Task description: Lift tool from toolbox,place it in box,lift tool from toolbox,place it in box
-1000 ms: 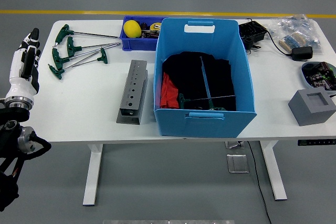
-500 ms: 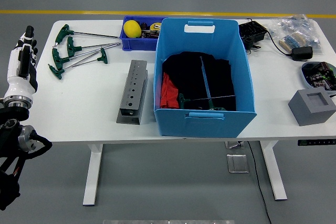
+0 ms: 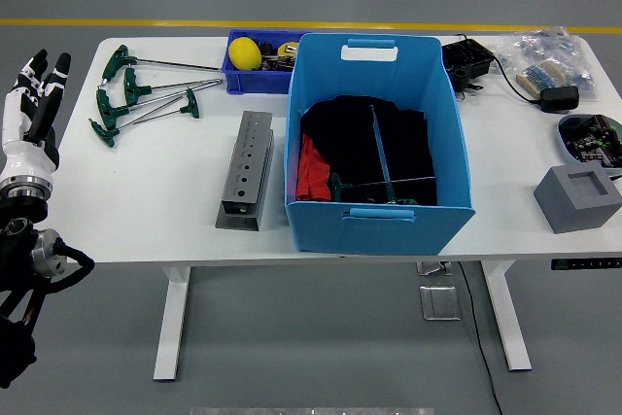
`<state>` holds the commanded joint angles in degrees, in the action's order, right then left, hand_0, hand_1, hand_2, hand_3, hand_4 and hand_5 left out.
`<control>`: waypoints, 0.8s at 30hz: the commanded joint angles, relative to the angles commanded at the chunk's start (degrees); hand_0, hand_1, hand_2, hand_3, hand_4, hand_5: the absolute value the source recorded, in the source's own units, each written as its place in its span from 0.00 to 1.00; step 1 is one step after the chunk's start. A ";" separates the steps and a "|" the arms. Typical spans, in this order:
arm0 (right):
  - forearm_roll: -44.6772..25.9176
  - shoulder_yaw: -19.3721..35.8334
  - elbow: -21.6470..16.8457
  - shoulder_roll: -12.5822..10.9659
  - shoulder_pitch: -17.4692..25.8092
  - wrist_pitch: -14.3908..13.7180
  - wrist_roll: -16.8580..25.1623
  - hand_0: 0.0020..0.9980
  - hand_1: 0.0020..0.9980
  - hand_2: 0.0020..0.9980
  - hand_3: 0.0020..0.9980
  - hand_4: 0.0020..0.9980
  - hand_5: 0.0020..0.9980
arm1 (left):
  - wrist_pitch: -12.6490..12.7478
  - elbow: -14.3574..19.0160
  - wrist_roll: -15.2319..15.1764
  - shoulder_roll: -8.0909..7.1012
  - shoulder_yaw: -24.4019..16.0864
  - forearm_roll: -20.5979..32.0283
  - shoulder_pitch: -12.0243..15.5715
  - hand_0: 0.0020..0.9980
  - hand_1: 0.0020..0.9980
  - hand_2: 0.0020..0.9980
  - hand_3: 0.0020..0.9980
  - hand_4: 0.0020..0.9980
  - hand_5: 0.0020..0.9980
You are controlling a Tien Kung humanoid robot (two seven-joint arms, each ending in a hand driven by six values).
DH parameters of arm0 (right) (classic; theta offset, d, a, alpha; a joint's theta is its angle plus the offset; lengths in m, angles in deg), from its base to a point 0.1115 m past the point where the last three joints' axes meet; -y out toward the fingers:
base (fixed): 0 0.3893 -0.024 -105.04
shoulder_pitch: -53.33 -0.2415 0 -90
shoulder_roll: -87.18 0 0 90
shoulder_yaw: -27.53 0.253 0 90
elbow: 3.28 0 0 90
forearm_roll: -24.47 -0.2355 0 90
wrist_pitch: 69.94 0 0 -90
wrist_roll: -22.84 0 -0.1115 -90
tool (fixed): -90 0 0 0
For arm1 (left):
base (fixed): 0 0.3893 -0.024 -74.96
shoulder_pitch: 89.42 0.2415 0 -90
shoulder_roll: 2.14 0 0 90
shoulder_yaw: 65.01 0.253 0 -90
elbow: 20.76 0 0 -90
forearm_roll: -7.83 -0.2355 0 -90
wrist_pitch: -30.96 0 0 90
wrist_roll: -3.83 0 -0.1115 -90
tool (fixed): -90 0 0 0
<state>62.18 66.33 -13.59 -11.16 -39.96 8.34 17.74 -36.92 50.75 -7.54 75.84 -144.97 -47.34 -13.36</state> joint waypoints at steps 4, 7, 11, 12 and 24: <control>0.02 0.10 0.00 -0.03 0.03 0.00 -0.02 0.68 0.64 0.72 0.57 0.83 0.64 | 0.62 0.06 -0.11 0.02 -0.07 -1.03 0.01 0.92 0.93 1.00 0.92 0.34 0.02; 0.21 0.22 0.00 -0.05 0.01 0.01 -0.08 0.68 0.64 0.72 0.57 0.83 0.64 | 0.77 0.07 0.29 -0.05 -0.06 -1.81 -0.05 0.91 0.93 1.00 0.91 0.30 0.02; 0.12 0.20 0.00 -0.05 -0.02 -0.01 -0.07 0.68 0.64 0.72 0.57 0.83 0.64 | 0.89 -0.11 0.63 -0.03 -0.05 -1.74 -0.05 0.91 0.93 1.00 0.91 0.30 0.02; 0.09 0.18 0.00 -0.05 -0.04 -0.01 -0.07 0.68 0.64 0.72 0.57 0.83 0.64 | 0.88 -0.16 0.66 -0.02 -0.02 -1.68 -0.05 0.91 0.93 1.00 0.91 0.30 0.02; 0.24 0.25 0.00 -0.07 -0.02 -0.01 -0.11 0.67 0.64 0.72 0.57 0.83 0.64 | -0.35 -0.38 -0.44 -0.03 0.43 0.69 -0.06 0.91 0.93 1.00 0.92 0.34 0.00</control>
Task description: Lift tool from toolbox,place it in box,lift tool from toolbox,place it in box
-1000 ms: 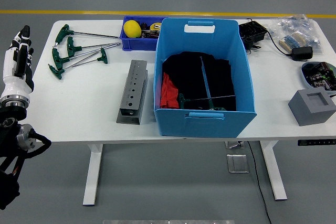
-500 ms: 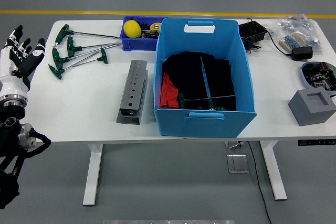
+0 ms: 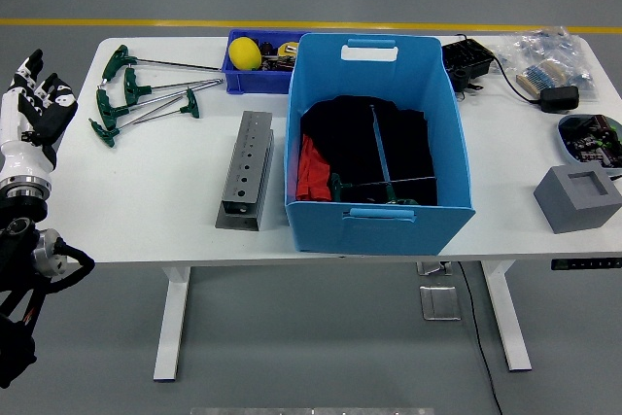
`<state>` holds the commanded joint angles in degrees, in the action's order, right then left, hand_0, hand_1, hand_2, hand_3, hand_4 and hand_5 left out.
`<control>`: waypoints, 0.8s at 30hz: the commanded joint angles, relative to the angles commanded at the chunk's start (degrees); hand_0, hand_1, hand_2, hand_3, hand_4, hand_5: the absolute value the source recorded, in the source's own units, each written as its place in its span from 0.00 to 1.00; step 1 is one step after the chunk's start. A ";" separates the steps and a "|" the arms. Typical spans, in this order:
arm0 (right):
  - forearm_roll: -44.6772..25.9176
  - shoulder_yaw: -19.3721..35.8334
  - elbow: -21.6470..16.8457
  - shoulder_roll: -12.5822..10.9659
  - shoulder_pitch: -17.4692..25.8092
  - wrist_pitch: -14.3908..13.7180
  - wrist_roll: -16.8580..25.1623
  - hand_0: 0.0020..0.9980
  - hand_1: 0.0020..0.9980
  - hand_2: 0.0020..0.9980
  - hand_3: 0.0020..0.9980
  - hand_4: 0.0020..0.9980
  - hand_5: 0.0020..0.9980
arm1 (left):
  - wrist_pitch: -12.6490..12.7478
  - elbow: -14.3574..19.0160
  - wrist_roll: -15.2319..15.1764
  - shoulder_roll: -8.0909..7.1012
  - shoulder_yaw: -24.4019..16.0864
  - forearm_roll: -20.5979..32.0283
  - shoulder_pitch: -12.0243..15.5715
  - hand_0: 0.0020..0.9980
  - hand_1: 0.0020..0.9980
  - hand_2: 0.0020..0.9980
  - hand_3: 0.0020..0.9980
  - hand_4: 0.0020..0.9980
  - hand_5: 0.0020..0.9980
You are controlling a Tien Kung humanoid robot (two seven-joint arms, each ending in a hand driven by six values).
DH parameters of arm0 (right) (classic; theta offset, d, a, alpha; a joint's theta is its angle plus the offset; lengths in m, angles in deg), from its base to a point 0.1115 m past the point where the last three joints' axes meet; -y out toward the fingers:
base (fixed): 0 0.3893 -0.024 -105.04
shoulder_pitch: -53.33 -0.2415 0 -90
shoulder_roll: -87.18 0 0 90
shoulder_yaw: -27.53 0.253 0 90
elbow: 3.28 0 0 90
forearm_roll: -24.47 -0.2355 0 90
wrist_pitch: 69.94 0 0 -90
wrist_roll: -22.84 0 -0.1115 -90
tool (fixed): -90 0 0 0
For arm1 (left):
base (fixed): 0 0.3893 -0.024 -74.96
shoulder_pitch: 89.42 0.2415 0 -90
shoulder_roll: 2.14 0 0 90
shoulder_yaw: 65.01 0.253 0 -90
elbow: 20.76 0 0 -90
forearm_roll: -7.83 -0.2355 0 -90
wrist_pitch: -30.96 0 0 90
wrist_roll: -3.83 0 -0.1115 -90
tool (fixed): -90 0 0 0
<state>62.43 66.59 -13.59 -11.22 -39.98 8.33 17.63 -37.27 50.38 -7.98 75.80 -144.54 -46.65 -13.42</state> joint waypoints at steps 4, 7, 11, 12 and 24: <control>0.17 -0.05 0.00 -0.05 -0.02 0.04 -0.08 0.68 0.64 0.72 0.57 0.83 0.64 | -3.05 -0.09 -1.58 -0.04 0.83 4.72 0.03 0.92 0.94 1.00 0.92 0.89 0.36; 0.29 0.06 0.00 -0.05 -0.03 0.03 -0.13 0.67 0.64 0.72 0.57 0.83 0.64 | -5.30 -0.06 -2.24 -0.09 1.32 6.89 0.06 0.92 0.95 1.00 0.92 0.97 0.99; 0.32 0.11 0.00 -0.03 -0.05 0.02 -0.14 0.67 0.64 0.72 0.57 0.83 0.64 | -6.32 -0.04 -2.09 -0.11 1.60 8.18 0.00 0.92 0.95 1.00 0.92 0.97 0.99; 0.29 0.06 0.00 -0.03 -0.06 0.03 -0.14 0.67 0.64 0.72 0.57 0.83 0.64 | -6.40 -0.06 -1.80 -0.13 1.61 8.33 -0.01 0.92 0.95 1.00 0.92 0.97 0.99; 0.31 -0.06 0.00 0.03 0.04 0.05 -0.24 0.68 0.64 0.72 0.57 0.83 0.64 | -7.23 -0.12 0.51 -0.21 1.56 7.75 0.08 0.92 0.95 1.00 0.94 0.93 1.00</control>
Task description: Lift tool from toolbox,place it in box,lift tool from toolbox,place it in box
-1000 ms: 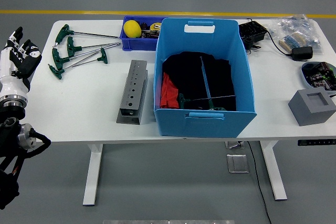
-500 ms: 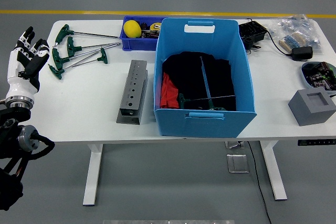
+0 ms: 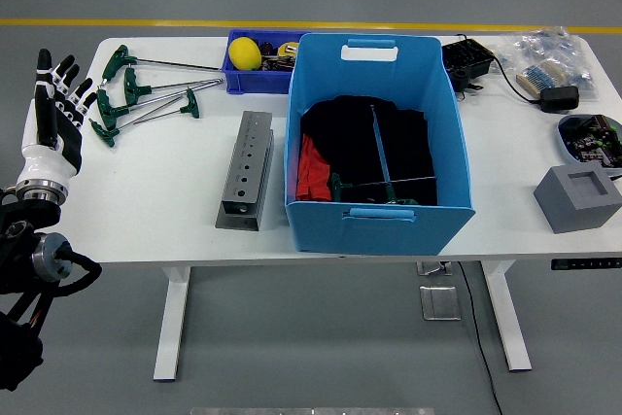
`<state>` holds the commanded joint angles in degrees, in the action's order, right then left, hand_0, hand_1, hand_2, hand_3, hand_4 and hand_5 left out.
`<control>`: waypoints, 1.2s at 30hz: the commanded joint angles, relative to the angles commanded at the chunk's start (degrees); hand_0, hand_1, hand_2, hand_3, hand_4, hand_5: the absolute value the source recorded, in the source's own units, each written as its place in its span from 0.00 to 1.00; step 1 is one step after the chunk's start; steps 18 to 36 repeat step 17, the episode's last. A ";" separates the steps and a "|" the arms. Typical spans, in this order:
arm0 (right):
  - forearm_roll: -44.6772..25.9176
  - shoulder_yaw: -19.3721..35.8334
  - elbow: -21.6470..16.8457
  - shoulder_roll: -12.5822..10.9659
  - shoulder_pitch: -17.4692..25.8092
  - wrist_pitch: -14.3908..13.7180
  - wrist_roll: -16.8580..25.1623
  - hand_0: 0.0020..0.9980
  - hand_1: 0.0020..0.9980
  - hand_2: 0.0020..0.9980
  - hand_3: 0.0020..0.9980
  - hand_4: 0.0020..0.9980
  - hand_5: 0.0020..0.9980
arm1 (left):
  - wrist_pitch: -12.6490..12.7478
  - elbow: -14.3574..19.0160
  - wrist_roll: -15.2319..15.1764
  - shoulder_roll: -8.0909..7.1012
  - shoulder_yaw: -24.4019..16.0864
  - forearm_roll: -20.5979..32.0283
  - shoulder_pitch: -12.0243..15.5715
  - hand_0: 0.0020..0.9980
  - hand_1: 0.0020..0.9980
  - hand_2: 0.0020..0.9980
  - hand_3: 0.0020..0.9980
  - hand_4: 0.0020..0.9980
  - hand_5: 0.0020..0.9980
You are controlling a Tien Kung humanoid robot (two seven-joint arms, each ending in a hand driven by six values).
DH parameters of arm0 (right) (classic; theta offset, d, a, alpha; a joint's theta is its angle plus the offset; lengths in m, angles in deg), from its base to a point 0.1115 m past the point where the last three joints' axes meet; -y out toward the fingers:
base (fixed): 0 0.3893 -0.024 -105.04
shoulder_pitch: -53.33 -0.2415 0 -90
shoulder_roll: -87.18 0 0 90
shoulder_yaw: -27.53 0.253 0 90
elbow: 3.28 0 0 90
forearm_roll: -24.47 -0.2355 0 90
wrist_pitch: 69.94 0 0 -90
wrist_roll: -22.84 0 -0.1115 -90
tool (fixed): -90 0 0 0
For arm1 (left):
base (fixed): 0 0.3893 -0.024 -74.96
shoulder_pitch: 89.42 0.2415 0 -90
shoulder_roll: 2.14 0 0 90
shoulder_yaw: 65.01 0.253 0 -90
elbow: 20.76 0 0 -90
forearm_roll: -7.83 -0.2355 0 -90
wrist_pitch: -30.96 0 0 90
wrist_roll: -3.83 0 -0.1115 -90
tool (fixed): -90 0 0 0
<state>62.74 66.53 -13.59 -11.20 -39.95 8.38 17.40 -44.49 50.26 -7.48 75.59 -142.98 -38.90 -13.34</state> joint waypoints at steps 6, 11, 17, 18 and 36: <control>-0.07 0.00 0.00 0.07 0.24 -0.04 -0.06 0.67 0.65 0.72 0.57 0.83 0.64 | -0.34 0.02 0.46 -0.12 0.15 -0.28 0.16 0.92 0.95 1.00 0.94 0.92 1.00; 0.10 -0.04 0.00 0.08 0.38 -0.01 -0.13 0.67 0.64 0.72 0.57 0.83 0.64 | -0.88 0.11 1.03 -0.18 0.17 -1.00 0.20 0.93 0.96 1.00 0.94 0.92 1.00; -0.09 -0.19 0.00 0.11 0.51 -0.05 -0.12 0.67 0.64 0.72 0.57 0.83 0.64 | -1.23 0.14 1.24 -0.20 0.30 -1.56 0.25 0.93 0.97 1.00 0.94 0.92 1.00; -0.09 -0.19 0.00 0.11 0.51 -0.05 -0.12 0.67 0.64 0.72 0.57 0.83 0.64 | -1.23 0.14 1.24 -0.20 0.30 -1.56 0.25 0.93 0.97 1.00 0.94 0.92 1.00; -0.09 -0.19 0.00 0.11 0.51 -0.05 -0.12 0.67 0.64 0.72 0.57 0.83 0.64 | -1.23 0.14 1.24 -0.20 0.30 -1.56 0.25 0.93 0.97 1.00 0.94 0.92 1.00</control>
